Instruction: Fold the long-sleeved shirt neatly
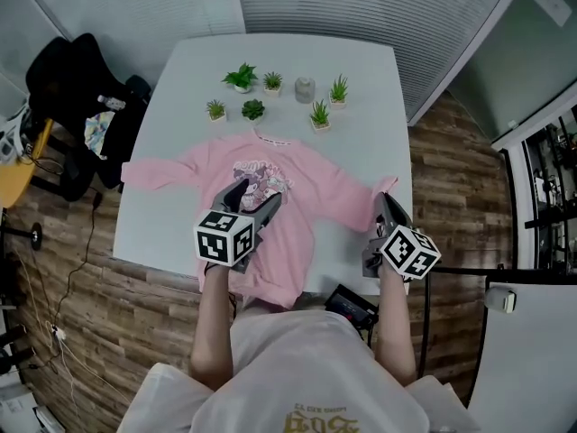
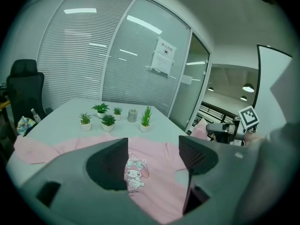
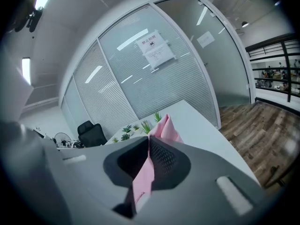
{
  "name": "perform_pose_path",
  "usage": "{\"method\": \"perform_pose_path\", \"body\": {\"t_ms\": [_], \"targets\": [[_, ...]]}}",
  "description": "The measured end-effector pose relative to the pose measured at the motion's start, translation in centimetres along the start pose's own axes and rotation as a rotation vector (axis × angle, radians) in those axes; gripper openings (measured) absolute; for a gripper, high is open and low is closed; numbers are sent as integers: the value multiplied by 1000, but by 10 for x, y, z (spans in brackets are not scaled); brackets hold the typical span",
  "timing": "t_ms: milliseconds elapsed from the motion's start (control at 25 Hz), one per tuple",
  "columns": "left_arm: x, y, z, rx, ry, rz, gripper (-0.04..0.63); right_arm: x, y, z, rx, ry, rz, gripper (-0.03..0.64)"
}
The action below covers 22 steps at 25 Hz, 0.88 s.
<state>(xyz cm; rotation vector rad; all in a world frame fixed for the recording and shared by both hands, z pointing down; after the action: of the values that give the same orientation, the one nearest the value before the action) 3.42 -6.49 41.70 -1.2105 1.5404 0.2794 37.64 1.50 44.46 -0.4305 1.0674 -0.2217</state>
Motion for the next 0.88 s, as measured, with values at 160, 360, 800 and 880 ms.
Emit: {"method": "perform_pose_path", "body": {"t_ms": [160,360,800,880], "targets": [[1,15,-23,3,-1,-7,342,-5,-9,-33,31,23,-9,23],[3,32,-55,-3,27,-5,342,-10,-22,-73,52,48,-25,23],[-6,49,-124,-28,83,-48,342,-6,-52,-155,97,83,-28,23],[-6,49,-135,-36,92,-53,342,-3,-58,-172,115,93,-21,23]]}}
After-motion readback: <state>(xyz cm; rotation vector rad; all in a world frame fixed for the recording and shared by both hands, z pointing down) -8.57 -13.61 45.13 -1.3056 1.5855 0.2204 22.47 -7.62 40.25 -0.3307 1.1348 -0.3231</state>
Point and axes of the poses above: the fingertips, and each gripper's own axes: y backward along the fingers, z to its right, x out of its top, the point moved 10 cm from there along y, backward along the fingers, and after that the axes turned 13 degrees about -x, right-handed, at the moved point
